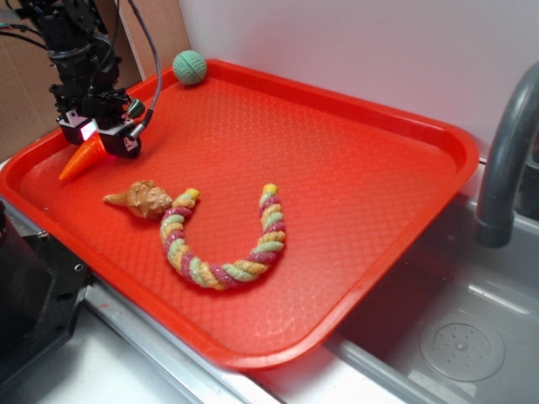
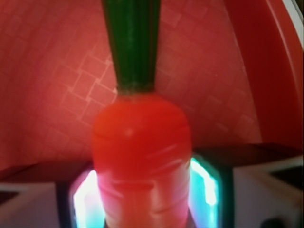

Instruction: Grab the carrot.

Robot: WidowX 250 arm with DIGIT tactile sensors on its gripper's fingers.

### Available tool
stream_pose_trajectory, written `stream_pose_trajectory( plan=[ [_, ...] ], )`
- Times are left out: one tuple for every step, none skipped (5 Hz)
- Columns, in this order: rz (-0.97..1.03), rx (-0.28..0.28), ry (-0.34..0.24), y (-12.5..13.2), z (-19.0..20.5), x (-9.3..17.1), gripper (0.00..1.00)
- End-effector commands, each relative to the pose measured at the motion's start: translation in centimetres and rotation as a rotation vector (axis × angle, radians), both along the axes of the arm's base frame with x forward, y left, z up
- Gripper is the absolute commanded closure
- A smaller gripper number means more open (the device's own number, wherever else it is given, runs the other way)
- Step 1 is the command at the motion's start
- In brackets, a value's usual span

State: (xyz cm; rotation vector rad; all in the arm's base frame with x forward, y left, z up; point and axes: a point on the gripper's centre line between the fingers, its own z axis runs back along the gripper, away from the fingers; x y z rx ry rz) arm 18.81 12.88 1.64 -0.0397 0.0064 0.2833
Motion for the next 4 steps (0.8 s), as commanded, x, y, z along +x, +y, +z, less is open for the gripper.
stream_pose_trajectory(
  plan=[
    [-0.125,0.105,-0.211,-2.6,10.2,1.1,1.0],
    [-0.189,0.108,-0.228,-5.2,15.2,2.8,1.0],
    [-0.239,0.085,-0.243,-6.9,18.3,3.4,1.0],
    [-0.194,0.054,-0.226,-6.9,18.6,1.4,1.0]
  ],
)
